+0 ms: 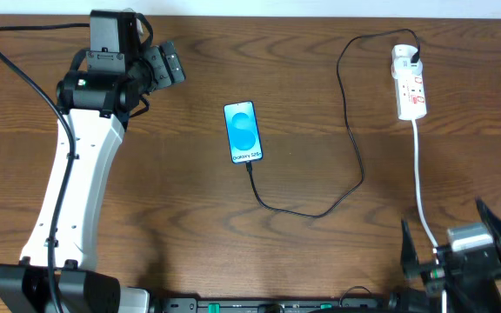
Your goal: Plug charger to phone and switch on socket
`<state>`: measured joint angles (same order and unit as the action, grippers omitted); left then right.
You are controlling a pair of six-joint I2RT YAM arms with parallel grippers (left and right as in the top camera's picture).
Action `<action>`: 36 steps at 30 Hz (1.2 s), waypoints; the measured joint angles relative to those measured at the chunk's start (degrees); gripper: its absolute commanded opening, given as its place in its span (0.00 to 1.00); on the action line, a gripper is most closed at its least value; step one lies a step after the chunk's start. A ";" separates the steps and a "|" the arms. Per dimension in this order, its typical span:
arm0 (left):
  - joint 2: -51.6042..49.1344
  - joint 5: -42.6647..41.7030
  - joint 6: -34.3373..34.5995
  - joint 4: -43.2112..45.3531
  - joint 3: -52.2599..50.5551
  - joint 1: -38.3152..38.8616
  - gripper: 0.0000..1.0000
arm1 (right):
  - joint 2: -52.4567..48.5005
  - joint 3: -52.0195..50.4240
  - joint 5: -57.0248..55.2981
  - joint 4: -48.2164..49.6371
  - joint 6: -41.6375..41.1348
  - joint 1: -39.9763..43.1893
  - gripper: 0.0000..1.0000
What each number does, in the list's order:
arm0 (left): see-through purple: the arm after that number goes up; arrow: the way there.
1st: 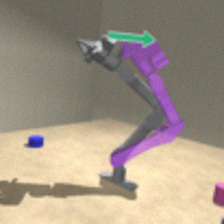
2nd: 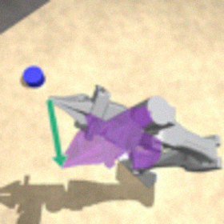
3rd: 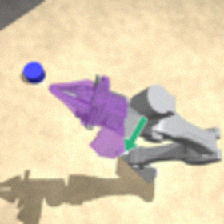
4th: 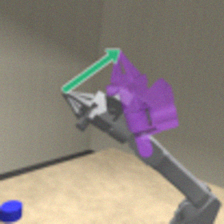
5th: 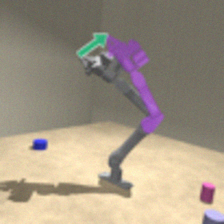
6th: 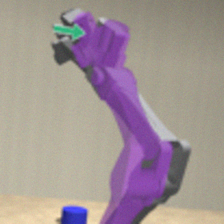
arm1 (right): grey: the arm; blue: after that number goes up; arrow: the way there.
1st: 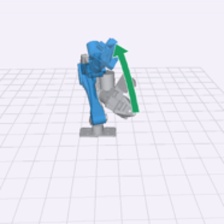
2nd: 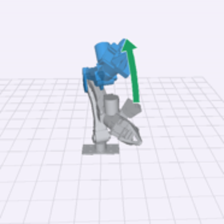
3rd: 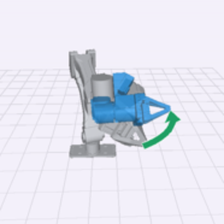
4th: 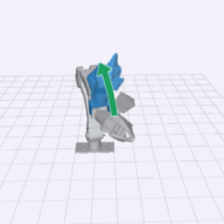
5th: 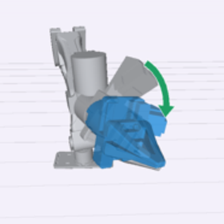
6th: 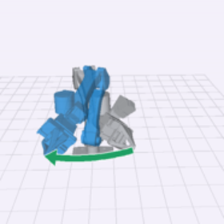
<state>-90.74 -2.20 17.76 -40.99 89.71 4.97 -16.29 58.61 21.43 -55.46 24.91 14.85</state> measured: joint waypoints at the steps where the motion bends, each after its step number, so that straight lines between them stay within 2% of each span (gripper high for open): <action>1: 0.00 0.00 0.00 0.00 0.00 0.00 0.96 | 1.25 -3.96 0.00 4.57 -1.55 -0.74 0.99; 10: 0.00 0.00 0.00 0.00 0.00 0.00 0.96 | 7.85 -32.76 -0.46 39.17 -10.73 -6.54 0.99; 14: 0.00 0.00 0.00 -0.02 0.00 0.00 0.96 | 11.32 -42.80 -2.97 47.28 -14.23 -9.68 0.99; 20: 0.00 0.02 0.00 0.00 0.00 0.00 0.96 | 15.34 -52.72 -9.92 53.05 -20.59 -12.26 0.99; 24: 0.00 0.00 0.00 0.00 0.00 0.00 0.96 | 15.37 -56.50 -13.07 54.64 -21.66 -12.26 0.99; 36: 0.00 0.00 0.00 0.00 0.00 0.00 0.96 | 15.58 -58.18 -17.05 51.67 -20.09 -12.33 0.99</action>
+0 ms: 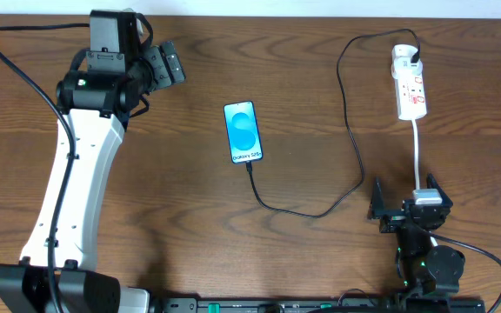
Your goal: Plug charger to phone and switch on socket
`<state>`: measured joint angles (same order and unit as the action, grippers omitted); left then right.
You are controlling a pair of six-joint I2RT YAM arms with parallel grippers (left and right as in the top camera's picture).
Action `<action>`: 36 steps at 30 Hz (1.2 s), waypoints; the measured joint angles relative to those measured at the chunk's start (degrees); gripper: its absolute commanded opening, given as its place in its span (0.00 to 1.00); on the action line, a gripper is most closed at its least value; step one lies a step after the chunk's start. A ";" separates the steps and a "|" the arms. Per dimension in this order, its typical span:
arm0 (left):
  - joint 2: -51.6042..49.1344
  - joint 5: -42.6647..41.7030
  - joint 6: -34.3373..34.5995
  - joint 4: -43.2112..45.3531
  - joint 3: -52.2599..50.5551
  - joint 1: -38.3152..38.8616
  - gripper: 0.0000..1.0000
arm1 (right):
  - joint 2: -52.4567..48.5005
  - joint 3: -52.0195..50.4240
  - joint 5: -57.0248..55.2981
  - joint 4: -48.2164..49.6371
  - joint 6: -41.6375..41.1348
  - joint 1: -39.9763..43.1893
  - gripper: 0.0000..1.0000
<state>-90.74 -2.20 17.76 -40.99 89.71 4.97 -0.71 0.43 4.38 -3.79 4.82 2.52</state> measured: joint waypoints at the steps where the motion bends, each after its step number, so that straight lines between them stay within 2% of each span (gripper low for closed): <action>1: 0.00 0.00 0.00 0.00 0.00 0.00 0.96 | 0.00 0.00 -0.11 0.00 0.07 0.00 0.99; 29: 0.00 0.02 0.00 -0.07 0.00 0.00 0.96 | 0.00 0.00 -0.35 -0.02 0.24 0.00 0.99; 36: 3.50 4.72 -1.60 -0.20 -1.73 -0.02 0.96 | 0.00 0.00 -0.35 0.00 0.24 0.00 0.99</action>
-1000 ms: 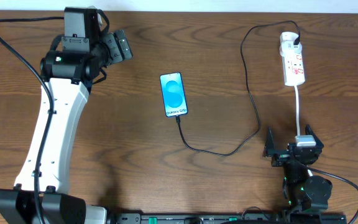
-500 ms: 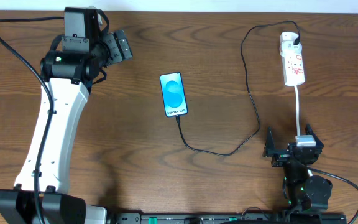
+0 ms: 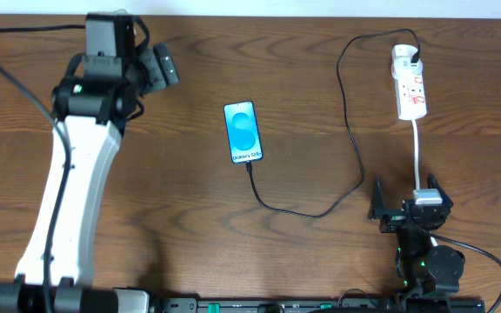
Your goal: Plug charger to phone and switch on socket
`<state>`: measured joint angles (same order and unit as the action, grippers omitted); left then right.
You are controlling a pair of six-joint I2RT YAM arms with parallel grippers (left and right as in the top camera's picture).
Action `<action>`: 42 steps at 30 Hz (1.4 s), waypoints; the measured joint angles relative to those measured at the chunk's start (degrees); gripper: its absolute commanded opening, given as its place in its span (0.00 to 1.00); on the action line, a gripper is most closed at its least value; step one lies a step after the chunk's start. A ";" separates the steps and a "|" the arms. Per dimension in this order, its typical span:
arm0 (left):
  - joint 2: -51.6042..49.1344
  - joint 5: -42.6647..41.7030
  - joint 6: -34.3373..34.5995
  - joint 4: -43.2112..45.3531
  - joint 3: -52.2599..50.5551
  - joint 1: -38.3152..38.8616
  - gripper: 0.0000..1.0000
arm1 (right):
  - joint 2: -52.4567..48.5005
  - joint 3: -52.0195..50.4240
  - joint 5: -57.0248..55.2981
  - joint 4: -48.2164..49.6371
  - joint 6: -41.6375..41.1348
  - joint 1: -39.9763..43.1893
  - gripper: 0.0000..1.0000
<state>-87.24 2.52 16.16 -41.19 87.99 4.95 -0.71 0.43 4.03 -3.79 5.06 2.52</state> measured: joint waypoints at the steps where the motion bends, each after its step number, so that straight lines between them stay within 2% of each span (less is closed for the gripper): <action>1: 1.97 0.44 -1.16 0.83 -1.33 0.02 0.96 | 0.00 0.00 0.00 -0.02 0.00 0.00 0.99; 4: 7.58 0.17 -4.52 5.18 -5.25 -0.11 0.96 | 0.00 0.00 -0.02 0.00 0.00 0.00 0.99; 8: 16.41 -4.76 -10.32 14.14 -13.40 -2.36 0.96 | 0.02 0.00 -0.02 0.00 0.02 0.00 0.99; 14: 30.14 -14.38 -17.92 26.40 -31.76 -7.06 0.96 | 0.04 -0.02 -0.07 0.00 0.04 0.00 0.99; 20: 44.17 -18.18 -22.25 36.44 -49.57 -7.91 0.96 | 0.07 -0.02 -0.04 -0.02 0.15 0.00 0.99; 27: 60.81 -19.19 -26.10 42.14 -67.89 -7.91 0.96 | 0.04 -0.02 -0.07 -0.02 0.17 -0.02 0.99; 31: 68.54 -19.19 -26.93 43.76 -75.08 -7.91 0.96 | 0.04 -0.02 -0.07 -0.02 0.17 -0.02 0.99; 42: 79.69 -19.17 -28.11 44.48 -83.67 -7.91 0.96 | 0.04 -0.02 -0.07 -0.02 0.17 -0.02 0.99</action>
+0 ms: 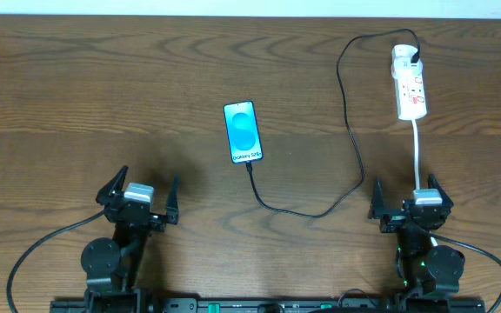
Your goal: Plug charger to phone and switch on socket
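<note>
The phone (243, 132) lies flat mid-table with its blue screen lit. A black charger cable (307, 212) is plugged into its bottom edge. From there it loops right and up to a plug in the white socket strip (410, 85) at the back right. The strip's red switches show, but their position cannot be told. My left gripper (139, 193) sits at the front left, open and empty. My right gripper (409, 200) sits at the front right, open and empty. Both are well short of the phone and the strip.
The strip's white cord (418, 156) runs down toward my right gripper and passes under it. Both arms are folded low at the wooden table's (76, 113) front edge, with black cables trailing from their bases.
My left arm was stretched out to the back left corner. It is now folded at the front left edge with its gripper open. Right arm, phone and cable have not moved.
At first my left arm reached to the back left, and my right arm sat tilted at the front right corner. Then the right arm was folded upright at the front, below the white cord. The left arm stayed out back, and now it is folded at the front too.
</note>
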`<state>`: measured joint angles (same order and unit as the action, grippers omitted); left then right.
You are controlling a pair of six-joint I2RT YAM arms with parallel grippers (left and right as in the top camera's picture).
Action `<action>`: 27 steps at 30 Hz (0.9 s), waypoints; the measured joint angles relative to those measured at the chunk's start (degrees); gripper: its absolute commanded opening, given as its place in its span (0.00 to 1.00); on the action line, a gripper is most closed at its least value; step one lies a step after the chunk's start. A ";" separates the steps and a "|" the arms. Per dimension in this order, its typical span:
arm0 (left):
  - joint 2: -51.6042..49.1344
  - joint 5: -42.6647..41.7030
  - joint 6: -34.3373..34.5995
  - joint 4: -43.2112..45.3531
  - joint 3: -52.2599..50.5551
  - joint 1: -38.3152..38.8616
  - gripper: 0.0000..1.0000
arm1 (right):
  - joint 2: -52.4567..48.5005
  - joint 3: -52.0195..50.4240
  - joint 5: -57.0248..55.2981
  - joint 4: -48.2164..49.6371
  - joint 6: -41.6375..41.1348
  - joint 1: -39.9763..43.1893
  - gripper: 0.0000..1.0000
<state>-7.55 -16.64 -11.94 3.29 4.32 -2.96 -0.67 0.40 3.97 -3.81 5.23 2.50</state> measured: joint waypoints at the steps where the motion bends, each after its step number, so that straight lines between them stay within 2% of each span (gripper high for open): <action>1: 0.61 0.00 -0.33 0.00 -0.24 0.00 0.96 | 0.00 0.00 0.00 0.00 0.00 0.00 0.99; 9: 6.51 0.00 -2.12 -1.25 -3.78 0.00 0.96 | 0.00 0.00 0.00 0.00 0.00 0.00 0.99; 27: 6.91 0.48 -1.77 -3.19 -3.58 0.00 0.96 | 0.00 0.00 0.00 0.00 0.00 0.00 0.99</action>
<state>-0.64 -16.16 -13.72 0.10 0.73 -2.96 -0.67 0.40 3.97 -3.81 5.23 2.50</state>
